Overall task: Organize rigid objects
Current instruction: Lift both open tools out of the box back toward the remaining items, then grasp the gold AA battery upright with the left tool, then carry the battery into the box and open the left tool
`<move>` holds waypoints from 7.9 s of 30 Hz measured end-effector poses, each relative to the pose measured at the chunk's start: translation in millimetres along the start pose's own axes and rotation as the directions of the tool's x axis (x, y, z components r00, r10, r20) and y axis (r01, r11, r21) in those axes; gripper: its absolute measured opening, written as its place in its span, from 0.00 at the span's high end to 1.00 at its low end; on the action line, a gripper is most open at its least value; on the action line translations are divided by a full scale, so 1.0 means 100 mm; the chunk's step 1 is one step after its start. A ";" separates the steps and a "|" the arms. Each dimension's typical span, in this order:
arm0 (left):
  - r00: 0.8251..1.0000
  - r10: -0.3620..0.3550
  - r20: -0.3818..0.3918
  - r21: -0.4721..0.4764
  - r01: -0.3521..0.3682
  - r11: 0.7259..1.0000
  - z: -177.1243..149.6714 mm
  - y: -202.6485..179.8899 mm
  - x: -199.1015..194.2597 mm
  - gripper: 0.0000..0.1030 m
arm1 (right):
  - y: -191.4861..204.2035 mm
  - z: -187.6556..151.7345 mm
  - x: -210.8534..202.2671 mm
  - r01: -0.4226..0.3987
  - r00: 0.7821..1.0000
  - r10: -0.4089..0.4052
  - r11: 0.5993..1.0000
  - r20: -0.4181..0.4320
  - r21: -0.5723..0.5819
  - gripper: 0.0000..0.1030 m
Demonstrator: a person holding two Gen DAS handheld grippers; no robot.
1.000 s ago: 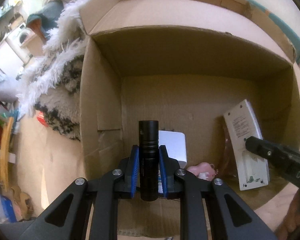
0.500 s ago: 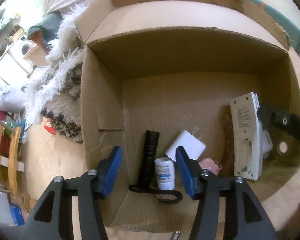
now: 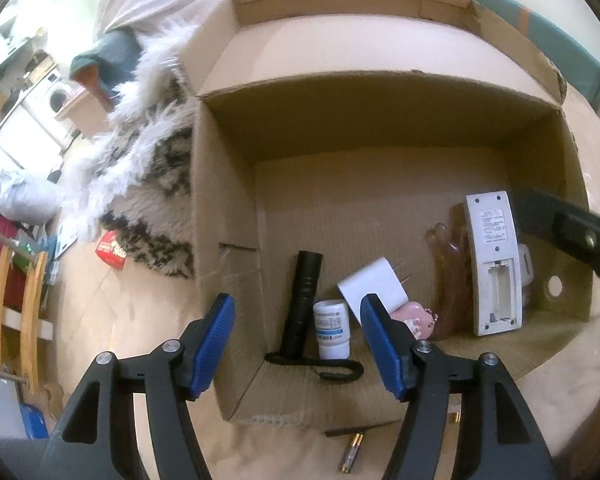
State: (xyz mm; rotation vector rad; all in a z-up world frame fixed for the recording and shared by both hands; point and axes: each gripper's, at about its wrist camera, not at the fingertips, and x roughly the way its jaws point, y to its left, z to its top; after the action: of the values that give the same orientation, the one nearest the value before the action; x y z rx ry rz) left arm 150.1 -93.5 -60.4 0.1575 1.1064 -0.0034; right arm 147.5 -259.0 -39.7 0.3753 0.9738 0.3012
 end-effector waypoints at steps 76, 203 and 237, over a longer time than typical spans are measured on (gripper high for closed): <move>0.992 0.016 -0.121 -0.133 -0.033 0.991 -0.89 -0.09 -0.06 0.34 | -0.06 -0.72 -0.42 0.061 0.983 -0.054 0.997 -0.174 0.038 0.14; 0.970 -0.205 0.134 -0.078 0.216 0.973 0.09 0.58 -0.71 0.91 | 0.10 -0.18 -0.95 0.131 0.989 -0.128 0.991 0.079 -0.029 0.90; 0.970 -0.234 0.064 -0.045 0.237 0.970 0.09 0.19 0.29 0.91 | -0.10 -0.09 0.31 0.147 0.981 -0.153 0.987 -0.116 -0.058 0.90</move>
State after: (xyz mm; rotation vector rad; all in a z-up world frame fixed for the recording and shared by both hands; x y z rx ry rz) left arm 172.2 -73.4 -79.9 -0.0222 1.0604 -0.1905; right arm 157.4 -253.9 -71.4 0.2391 1.1047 0.2118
